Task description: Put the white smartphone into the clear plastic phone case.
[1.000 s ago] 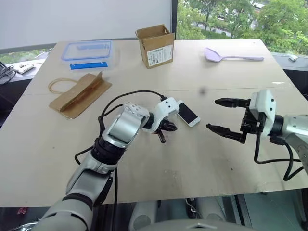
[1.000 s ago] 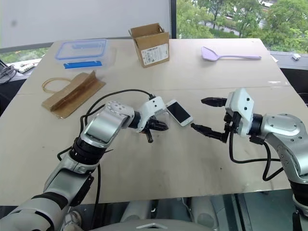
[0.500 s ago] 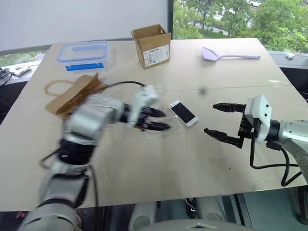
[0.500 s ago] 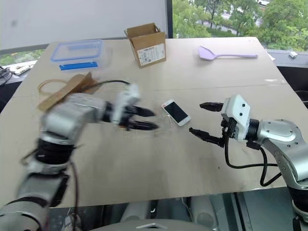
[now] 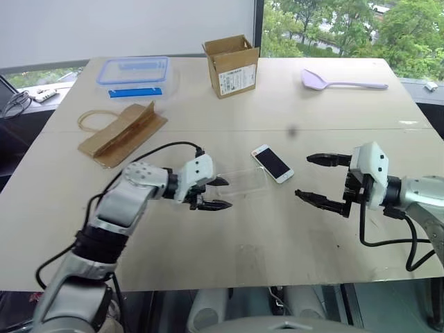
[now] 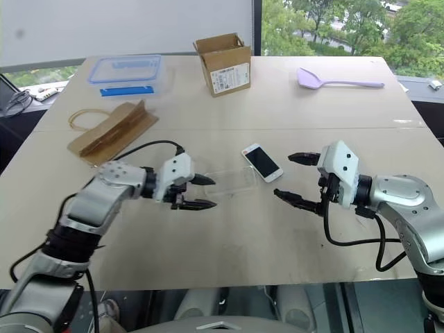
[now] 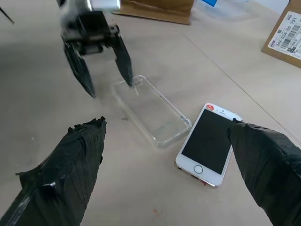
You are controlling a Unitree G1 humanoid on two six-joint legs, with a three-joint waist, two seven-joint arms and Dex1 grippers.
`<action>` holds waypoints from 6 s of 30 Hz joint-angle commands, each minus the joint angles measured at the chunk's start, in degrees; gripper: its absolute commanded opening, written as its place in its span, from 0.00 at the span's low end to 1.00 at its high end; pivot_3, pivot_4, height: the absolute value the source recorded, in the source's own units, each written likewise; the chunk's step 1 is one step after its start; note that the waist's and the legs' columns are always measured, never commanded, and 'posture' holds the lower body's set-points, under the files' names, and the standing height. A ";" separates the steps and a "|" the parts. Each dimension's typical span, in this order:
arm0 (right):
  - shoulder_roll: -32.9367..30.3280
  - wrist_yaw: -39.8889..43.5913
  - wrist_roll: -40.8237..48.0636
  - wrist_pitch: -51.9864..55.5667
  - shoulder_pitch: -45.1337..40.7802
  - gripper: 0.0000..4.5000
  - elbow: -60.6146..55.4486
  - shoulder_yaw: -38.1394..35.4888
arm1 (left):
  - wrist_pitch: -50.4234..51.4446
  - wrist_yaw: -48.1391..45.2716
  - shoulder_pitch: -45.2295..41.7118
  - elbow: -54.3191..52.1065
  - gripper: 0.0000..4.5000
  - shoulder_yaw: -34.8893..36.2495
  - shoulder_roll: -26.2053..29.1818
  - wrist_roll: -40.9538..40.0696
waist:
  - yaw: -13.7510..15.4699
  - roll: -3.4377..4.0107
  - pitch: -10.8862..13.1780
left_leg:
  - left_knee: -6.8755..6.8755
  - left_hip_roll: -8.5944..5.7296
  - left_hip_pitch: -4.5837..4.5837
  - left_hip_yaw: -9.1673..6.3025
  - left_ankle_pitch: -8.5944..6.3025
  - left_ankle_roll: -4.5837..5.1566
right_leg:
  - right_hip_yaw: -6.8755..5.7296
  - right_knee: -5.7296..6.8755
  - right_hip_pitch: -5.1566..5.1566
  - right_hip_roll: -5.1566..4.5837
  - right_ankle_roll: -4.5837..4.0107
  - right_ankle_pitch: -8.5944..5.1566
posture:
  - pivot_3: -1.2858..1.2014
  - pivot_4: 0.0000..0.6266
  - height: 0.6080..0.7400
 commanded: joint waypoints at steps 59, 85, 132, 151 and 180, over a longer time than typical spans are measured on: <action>7.95 -16.41 -8.69 30.65 -7.12 0.66 -9.86 1.93 | -6.64 -0.80 -7.54 7.33 0.00 -8.06 -4.96 6.04 | 0.42 0.21 -0.13 | -0.07 -0.04 -0.02 -0.12 0.00 0.00 | -0.08 0.00 0.00 0.02 0.19 0.09 | 0.52 0.24 1.00; 1.63 6.97 -16.91 2.96 -26.53 0.66 16.16 24.28 | 2.82 6.50 8.55 -7.70 1.00 16.91 -0.99 -9.29 | -2.18 0.20 0.01 | -0.19 0.02 0.01 -0.10 0.00 0.01 | -0.01 -0.09 -0.04 0.06 0.19 0.09 | 0.52 0.24 1.00; 14.11 17.99 -35.80 -13.79 -31.22 0.66 36.07 28.78 | 3.47 19.02 18.17 -13.90 1.00 9.99 -2.33 -9.04 | -1.42 0.24 0.04 | -0.20 -0.01 0.06 -0.09 -0.01 -0.02 | 0.00 -0.03 -0.03 0.06 -0.05 0.24 | 0.52 0.24 1.00; 10.60 15.86 -33.87 -7.55 -25.54 0.65 25.67 26.22 | 1.78 12.76 12.32 -7.80 1.00 3.33 -6.40 -8.60 | -0.06 0.30 -0.02 | -0.10 -0.07 0.04 -0.10 -0.01 -0.02 | -0.02 -0.04 0.01 0.00 0.16 0.11 | 0.52 0.24 1.00; 9.46 19.06 -35.53 -7.96 -27.93 0.65 32.02 29.35 | 7.07 17.39 16.34 -15.79 1.00 3.82 -10.56 -11.27 | -0.06 0.29 -0.02 | -0.15 -0.05 0.04 -0.11 -0.01 -0.02 | -0.04 -0.07 0.01 0.01 0.16 0.11 | 0.52 0.24 1.00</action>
